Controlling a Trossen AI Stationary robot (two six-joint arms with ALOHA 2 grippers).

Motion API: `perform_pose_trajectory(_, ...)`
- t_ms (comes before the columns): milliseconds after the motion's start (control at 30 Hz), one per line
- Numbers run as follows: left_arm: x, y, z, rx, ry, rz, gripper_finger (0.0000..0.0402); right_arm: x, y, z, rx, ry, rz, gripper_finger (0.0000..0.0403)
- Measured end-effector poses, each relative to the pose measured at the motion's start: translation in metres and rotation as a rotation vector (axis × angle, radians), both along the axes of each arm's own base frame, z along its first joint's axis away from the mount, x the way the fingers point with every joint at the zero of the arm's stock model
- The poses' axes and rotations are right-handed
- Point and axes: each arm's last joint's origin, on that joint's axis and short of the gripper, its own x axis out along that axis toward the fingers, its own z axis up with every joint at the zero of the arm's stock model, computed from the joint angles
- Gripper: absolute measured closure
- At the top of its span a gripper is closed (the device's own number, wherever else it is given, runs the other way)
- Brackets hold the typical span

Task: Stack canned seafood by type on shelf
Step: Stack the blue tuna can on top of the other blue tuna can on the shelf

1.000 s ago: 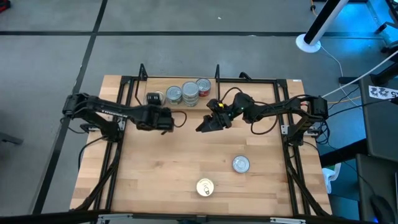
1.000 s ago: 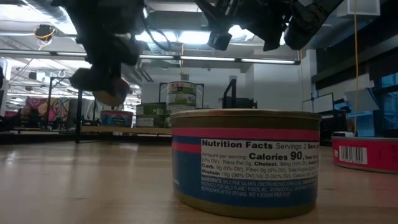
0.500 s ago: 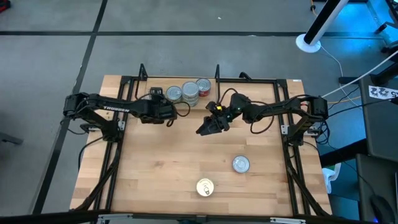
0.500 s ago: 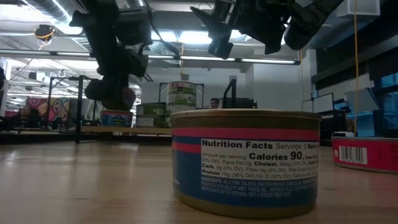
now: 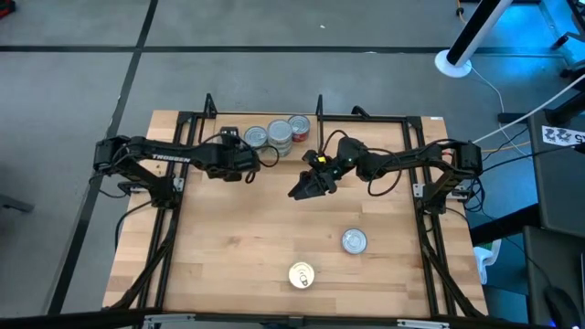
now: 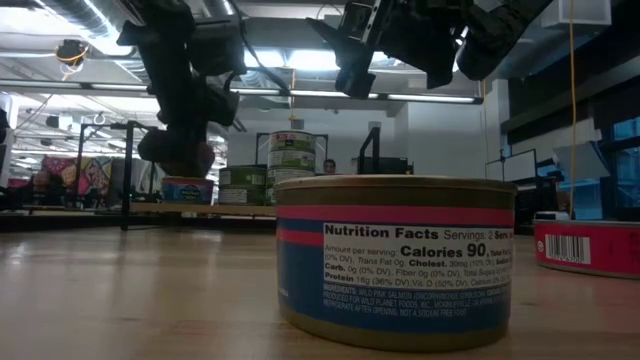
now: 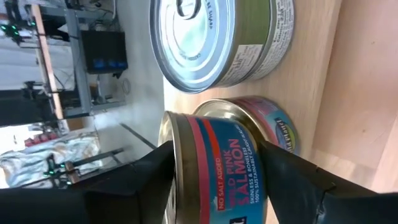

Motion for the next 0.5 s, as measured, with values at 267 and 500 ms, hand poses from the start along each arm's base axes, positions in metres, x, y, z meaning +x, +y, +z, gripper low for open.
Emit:
perform_pose_trajectory(267, 0.0002, 0.0, -0.0004, -0.004, -0.042, 0.033, 0.0157, 0.0, 0.0, 0.0, 0.0, 0.0, 0.0, 0.0113)
perform_pose_trajectory(500, 0.0018, 0.0005, 0.0001, 0.008, -0.063, 0.037, 0.0151, 0.0, 0.0, 0.0, 0.0, 0.0, 0.0, 0.0113)
